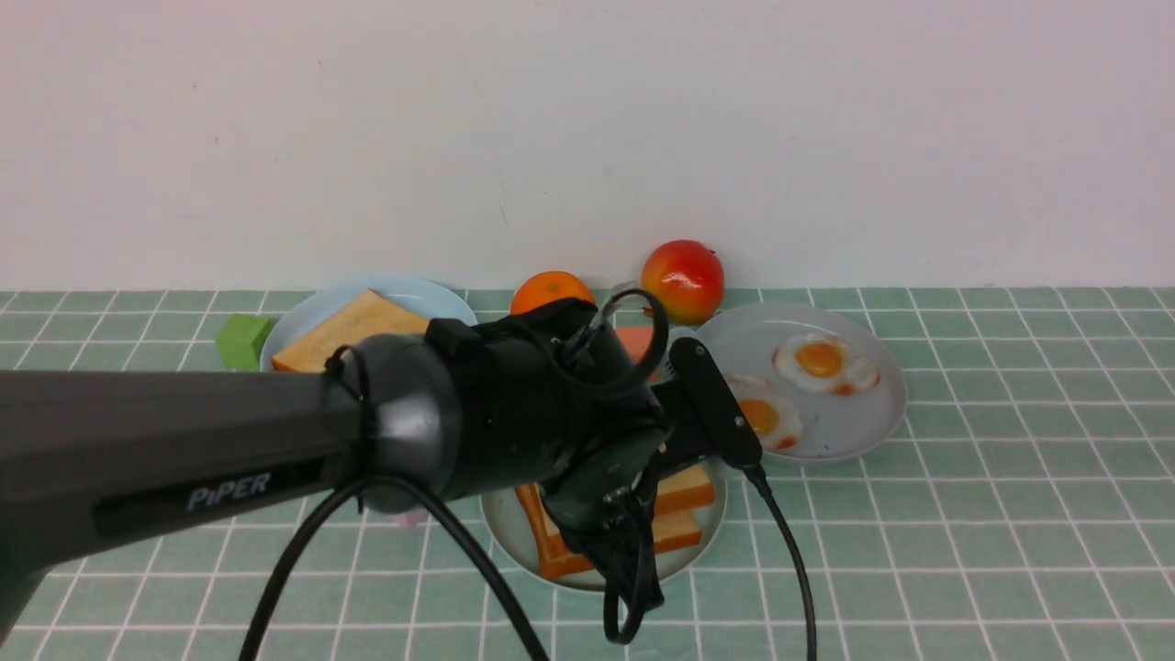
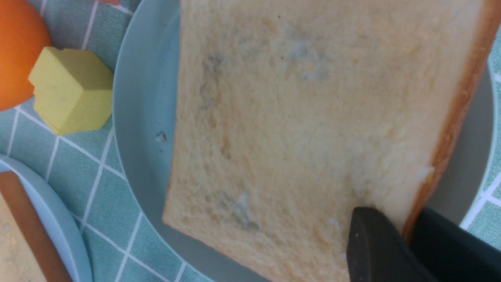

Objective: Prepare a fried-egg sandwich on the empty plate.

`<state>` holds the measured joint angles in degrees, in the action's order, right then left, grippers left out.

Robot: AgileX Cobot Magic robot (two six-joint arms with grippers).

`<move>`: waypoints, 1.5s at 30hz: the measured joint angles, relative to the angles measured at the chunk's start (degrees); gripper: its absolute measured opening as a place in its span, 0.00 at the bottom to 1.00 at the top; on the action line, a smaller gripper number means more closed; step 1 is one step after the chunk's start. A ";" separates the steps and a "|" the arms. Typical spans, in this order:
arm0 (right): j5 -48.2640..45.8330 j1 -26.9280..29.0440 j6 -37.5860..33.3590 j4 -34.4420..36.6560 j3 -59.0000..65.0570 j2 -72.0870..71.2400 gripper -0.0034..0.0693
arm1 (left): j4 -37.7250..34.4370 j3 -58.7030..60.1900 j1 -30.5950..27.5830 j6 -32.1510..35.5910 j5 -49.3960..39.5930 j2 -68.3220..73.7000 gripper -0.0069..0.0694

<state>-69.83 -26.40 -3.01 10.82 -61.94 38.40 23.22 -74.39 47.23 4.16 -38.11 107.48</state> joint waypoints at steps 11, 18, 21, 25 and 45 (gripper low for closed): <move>-0.05 0.00 0.00 1.85 0.00 0.00 0.13 | 1.14 0.00 0.00 -0.30 0.37 1.84 0.52; -0.24 0.00 0.00 1.85 0.00 0.00 0.14 | 1.82 0.00 0.00 -4.16 0.35 1.76 0.58; -0.38 0.00 0.00 1.85 0.00 0.00 0.14 | 1.79 -0.11 0.00 -7.36 -0.52 0.22 0.60; -0.38 0.00 0.00 1.85 0.00 0.00 0.14 | 1.23 -0.67 0.00 -10.47 -2.24 -3.85 0.60; 1.34 0.00 8.06 -7.21 2.95 -11.96 0.03 | -17.59 41.78 0.00 -11.99 25.31 -80.23 0.07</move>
<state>-68.49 -26.40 5.05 3.61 -58.99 26.44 5.63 -32.62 47.23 -7.83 -12.80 27.25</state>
